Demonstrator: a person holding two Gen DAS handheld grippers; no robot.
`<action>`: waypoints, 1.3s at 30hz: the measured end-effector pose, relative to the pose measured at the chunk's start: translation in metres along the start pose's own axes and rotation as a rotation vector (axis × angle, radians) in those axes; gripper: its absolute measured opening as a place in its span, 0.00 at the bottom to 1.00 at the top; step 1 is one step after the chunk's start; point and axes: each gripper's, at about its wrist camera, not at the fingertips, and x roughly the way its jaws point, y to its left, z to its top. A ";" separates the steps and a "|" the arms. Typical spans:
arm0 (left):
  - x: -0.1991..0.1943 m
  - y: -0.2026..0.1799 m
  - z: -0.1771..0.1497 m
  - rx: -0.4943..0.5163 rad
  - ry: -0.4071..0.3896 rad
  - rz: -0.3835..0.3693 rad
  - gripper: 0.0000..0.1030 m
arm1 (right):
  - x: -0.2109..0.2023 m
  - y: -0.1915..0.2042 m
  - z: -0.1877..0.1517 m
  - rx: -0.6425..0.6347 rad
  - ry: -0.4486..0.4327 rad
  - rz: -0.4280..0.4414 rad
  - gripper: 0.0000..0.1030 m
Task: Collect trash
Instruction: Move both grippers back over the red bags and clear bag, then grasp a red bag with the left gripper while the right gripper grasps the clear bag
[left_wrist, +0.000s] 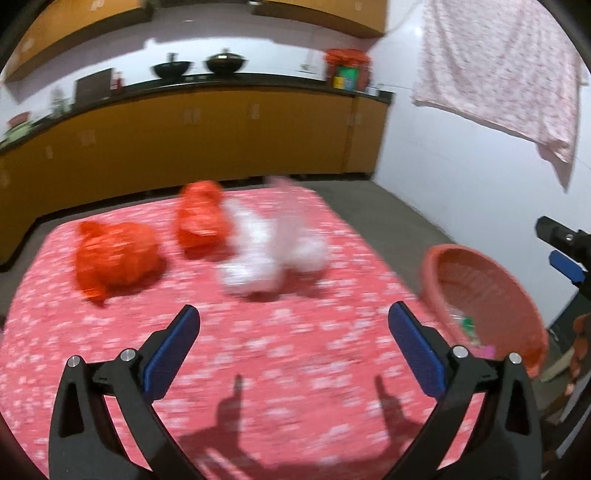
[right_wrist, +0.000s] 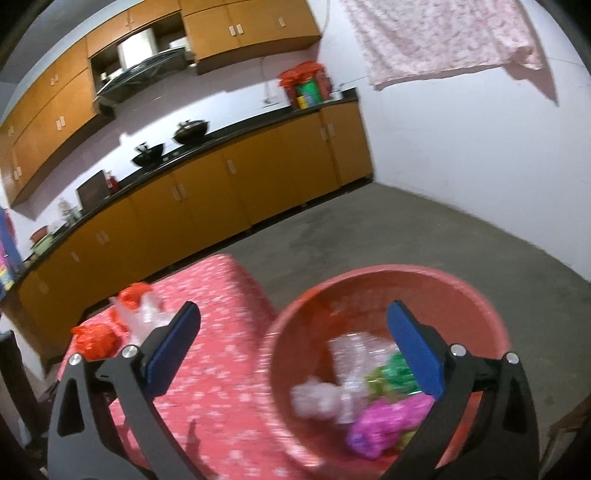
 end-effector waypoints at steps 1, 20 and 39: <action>-0.003 0.011 -0.001 -0.011 -0.003 0.024 0.98 | 0.003 0.010 -0.001 -0.012 0.010 0.013 0.96; -0.002 0.145 0.015 -0.140 -0.063 0.287 0.98 | 0.117 0.183 -0.035 -0.218 0.166 0.159 0.66; 0.082 0.161 0.049 -0.044 0.076 0.149 0.98 | 0.129 0.188 -0.049 -0.284 0.240 0.195 0.03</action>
